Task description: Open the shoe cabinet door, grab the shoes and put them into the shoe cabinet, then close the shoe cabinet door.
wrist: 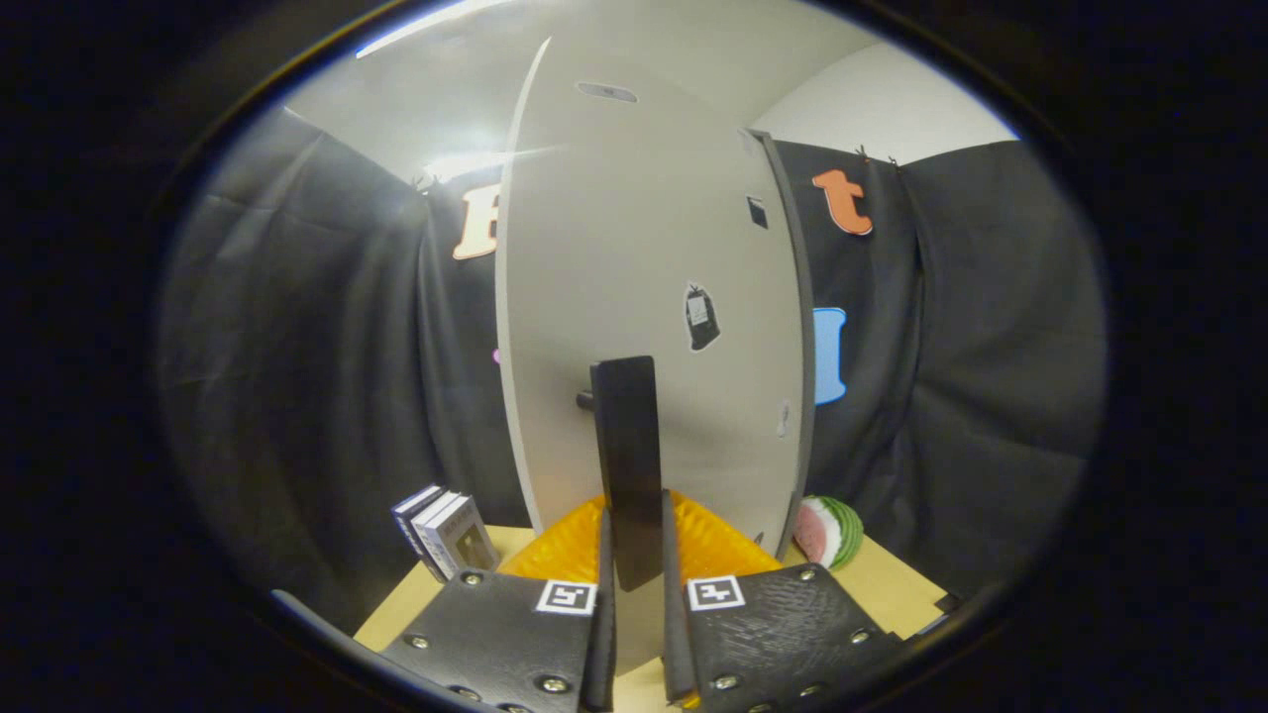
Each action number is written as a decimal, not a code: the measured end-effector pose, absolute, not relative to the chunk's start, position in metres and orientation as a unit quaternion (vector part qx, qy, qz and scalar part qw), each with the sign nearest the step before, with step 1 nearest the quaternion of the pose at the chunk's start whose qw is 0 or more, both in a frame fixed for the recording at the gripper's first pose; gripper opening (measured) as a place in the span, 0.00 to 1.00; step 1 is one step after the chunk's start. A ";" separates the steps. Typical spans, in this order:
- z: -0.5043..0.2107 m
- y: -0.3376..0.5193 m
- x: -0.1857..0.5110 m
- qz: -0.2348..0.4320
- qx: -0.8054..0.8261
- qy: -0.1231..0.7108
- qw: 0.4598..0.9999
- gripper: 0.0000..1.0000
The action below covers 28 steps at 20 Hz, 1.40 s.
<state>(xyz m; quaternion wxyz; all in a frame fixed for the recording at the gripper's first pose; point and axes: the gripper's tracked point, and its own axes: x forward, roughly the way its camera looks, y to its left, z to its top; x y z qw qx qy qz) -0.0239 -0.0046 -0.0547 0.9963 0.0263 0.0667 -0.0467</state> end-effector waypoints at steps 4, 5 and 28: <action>-0.052 -0.033 -0.041 -0.046 0.021 0.062 0.997 0.19; -0.050 -0.039 -0.046 -0.044 0.018 0.062 0.997 0.19; -0.039 -0.203 -0.088 -0.098 0.018 0.027 0.995 0.12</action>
